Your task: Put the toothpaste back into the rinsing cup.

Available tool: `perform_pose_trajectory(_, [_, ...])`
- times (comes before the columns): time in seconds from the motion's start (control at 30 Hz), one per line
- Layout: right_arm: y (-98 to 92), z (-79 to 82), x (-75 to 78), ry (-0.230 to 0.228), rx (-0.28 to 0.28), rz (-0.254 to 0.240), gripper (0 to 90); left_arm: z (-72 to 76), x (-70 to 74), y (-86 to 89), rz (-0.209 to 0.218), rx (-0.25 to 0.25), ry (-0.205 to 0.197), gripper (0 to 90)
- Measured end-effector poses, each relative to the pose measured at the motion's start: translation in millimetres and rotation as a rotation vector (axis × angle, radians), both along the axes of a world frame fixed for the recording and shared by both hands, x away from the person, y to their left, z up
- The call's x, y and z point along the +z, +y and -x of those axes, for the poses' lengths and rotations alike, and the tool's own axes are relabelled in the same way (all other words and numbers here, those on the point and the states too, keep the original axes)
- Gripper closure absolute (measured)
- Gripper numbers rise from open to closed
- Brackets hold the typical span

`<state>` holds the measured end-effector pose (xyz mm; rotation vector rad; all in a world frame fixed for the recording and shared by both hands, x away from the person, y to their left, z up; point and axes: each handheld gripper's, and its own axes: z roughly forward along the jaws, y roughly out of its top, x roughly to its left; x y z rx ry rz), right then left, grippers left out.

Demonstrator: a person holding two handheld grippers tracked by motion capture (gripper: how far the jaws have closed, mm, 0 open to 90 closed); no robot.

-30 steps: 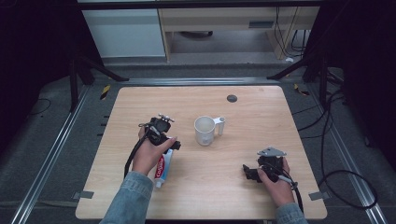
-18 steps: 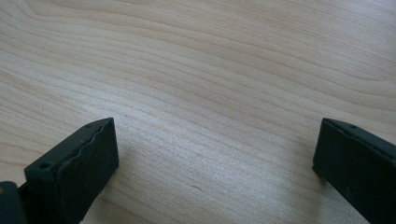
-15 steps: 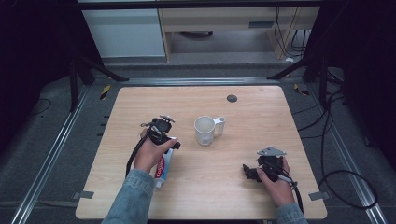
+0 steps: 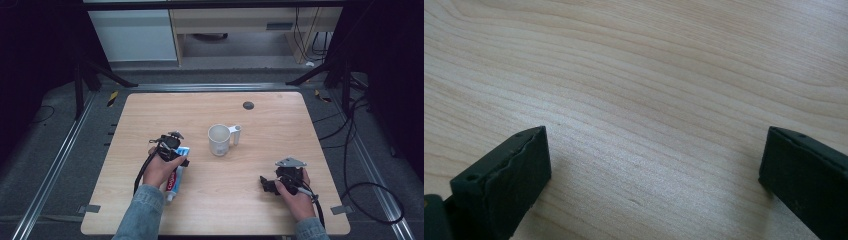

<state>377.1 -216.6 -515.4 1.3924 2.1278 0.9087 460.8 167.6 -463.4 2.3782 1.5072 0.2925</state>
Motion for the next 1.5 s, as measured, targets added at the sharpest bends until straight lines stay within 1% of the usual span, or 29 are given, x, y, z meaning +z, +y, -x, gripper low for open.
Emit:
perform_pose_trajectory(0.03, [0.0, 0.1, 0.1, 0.001, 0.001, -0.001, 0.4, -0.4, -1.3, 0.1, 0.005, 0.004, 0.005, 20.6])
perform_pose_trajectory(0.07, [0.0, 0.1, 0.1, 0.001, 0.001, -0.001, 0.4, -0.9, -2.5, 0.2, 0.000, 0.005, 0.008, 20.9])
perform_pose_trajectory(0.2, [0.1, 0.1, 0.1, 0.000, 0.000, -0.002, 0.4, -2.4, -4.1, -0.2, 0.002, 0.021, 0.004, 21.7])
perform_pose_trajectory(0.33, [0.2, 0.1, 0.1, 0.001, 0.000, -0.003, 0.4, -4.5, -5.5, -1.2, -0.001, 0.040, 0.006, 24.5])
perform_pose_trajectory(0.37, [0.1, 0.0, 0.0, 0.000, 0.000, -0.001, 0.4, -4.9, -5.5, -1.7, -0.003, 0.043, 0.006, 26.9])
perform_pose_trajectory(0.4, [0.0, 0.0, 0.0, 0.000, 0.000, 0.000, 0.4, -5.1, -5.6, -2.2, -0.004, 0.041, 0.007, 29.6])
perform_pose_trajectory(0.5, [0.0, 0.1, 0.1, 0.000, 0.001, -0.002, 0.4, -5.7, -5.6, -2.6, -0.002, 0.047, 0.009, 32.4])
perform_pose_trajectory(0.67, [0.1, 0.1, 0.0, 0.001, 0.000, -0.002, 0.4, -6.4, -8.4, -4.6, -0.008, 0.049, 0.021, 33.9])
perform_pose_trajectory(0.87, [0.2, 0.1, 0.0, 0.001, -0.001, -0.003, 0.4, -7.2, -9.0, -4.5, -0.002, 0.054, 0.017, 36.4])
perform_pose_trajectory(0.93, [0.1, 0.1, 0.0, 0.001, -0.001, -0.002, 0.4, -6.8, -8.8, -5.1, -0.008, 0.056, 0.014, 37.0])
perform_pose_trajectory(1.07, [0.1, 0.1, 0.0, 0.000, -0.001, -0.002, 0.4, -5.7, -9.0, -7.2, -0.010, 0.050, 0.001, 39.5])
perform_pose_trajectory(1.27, [0.2, 0.2, 0.0, 0.001, -0.001, -0.003, 0.4, -5.3, -8.5, -7.1, -0.008, 0.027, -0.003, 43.8])
perform_pose_trajectory(1.37, [0.0, 0.1, 0.0, 0.000, 0.001, -0.001, 0.4, -4.1, -7.9, -8.0, -0.006, 0.009, -0.007, 49.0])
perform_pose_trajectory(1.5, [0.0, 0.0, 0.0, 0.000, 0.000, -0.001, 0.4, -1.0, -6.9, -8.0, 0.012, 0.003, -0.020, 57.1])
